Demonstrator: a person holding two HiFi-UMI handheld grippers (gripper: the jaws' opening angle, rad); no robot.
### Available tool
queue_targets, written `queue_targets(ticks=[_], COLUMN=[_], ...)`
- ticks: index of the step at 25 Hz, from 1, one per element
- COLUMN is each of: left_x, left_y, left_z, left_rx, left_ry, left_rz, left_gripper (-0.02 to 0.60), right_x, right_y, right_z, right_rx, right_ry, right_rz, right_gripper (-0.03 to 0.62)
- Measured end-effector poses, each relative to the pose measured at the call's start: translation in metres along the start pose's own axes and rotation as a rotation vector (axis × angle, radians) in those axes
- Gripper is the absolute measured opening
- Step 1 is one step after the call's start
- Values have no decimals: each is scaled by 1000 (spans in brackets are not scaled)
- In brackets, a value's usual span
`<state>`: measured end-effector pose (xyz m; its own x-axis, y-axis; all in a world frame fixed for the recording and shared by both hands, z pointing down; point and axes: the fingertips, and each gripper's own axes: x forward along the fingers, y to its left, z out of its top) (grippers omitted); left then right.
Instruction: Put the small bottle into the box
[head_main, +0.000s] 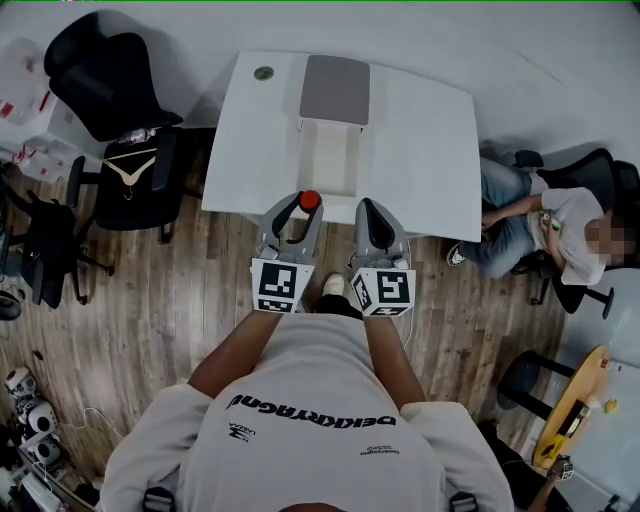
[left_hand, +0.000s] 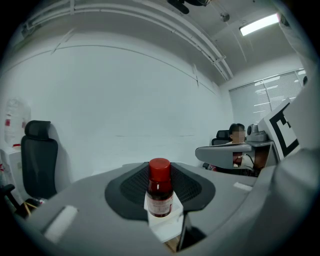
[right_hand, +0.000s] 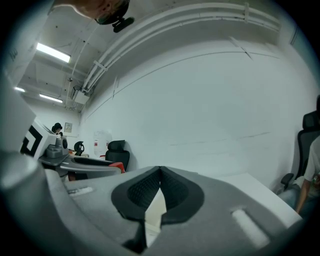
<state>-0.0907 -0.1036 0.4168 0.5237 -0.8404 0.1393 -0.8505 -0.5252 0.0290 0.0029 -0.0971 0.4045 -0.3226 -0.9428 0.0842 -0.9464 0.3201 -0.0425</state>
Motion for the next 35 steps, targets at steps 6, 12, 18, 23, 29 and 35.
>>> queue_targets(ticks=[6,12,18,23,29,35], left_x=[21,48,65,79,88,97], left_y=[0,-7,-15,-19,-17,-5], left_z=[-2,-4,-6,-9,-11,-20], left_rx=[3,6,9,14,10,3], left_ry=[11,24,33,70,68,69], left_rz=[31,47,64,85,113,100], left_gripper=[135,135,135,135,135,135], right_x=[9,20,27,32,36,48], right_y=[-19,-40,-53,-62,-66,-62], right_z=[-2,-8,-15,-19,-22,-34], right_rx=[7,17,20,26,27,45], right_ry=[5,14,23,32,35,62], right_rz=[25,48,82,119,149,140], right_gripper=[-2,-2,-2,-2,-2,-2])
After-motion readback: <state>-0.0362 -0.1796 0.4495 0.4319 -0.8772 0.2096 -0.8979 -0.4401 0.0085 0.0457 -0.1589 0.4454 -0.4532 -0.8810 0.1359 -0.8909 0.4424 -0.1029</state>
